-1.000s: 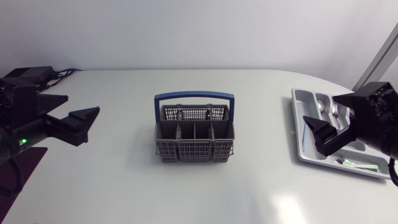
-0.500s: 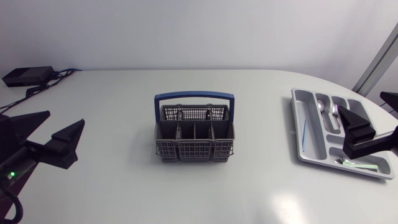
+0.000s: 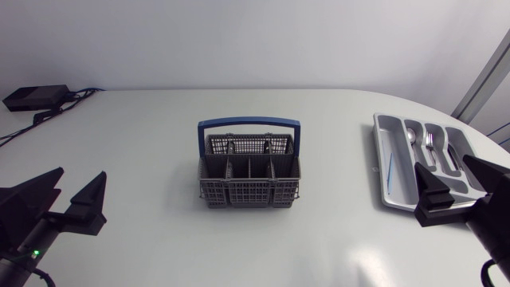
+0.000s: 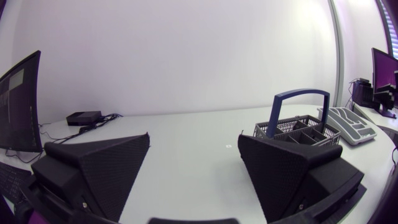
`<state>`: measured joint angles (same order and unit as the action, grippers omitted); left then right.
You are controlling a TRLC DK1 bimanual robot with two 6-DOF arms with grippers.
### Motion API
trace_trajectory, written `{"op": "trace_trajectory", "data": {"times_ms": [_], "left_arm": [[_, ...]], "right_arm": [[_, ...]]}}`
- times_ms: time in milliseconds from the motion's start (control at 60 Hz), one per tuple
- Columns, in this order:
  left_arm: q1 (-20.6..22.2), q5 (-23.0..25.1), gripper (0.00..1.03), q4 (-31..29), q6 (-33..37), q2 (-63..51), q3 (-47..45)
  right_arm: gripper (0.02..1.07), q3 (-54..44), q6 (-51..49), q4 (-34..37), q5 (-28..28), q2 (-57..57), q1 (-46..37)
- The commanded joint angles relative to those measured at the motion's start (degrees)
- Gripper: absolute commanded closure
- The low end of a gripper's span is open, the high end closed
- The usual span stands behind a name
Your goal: Sort the cutlery from the basket into the organizer compartments.
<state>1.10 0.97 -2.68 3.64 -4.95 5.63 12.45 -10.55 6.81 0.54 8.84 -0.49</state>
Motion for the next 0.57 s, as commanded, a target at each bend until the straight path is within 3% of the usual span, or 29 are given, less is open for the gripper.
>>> {"op": "trace_trajectory", "data": {"times_ms": [0,300,550], "left_arm": [[-0.7,-0.7,0.05,1.7,-2.7,2.7,-3.4],[-1.1,-1.0,0.05,2.7,-3.6,5.0,-5.6],[-1.1,-1.0,0.05,2.7,-3.6,5.0,-5.6]], "right_arm": [[0.06,-3.5,3.8,-2.0,-0.5,-2.1,0.3],[0.06,-12.3,10.4,-6.7,-0.5,-8.7,0.5],[0.06,-12.4,10.5,-6.8,-0.5,-8.8,0.5]]}}
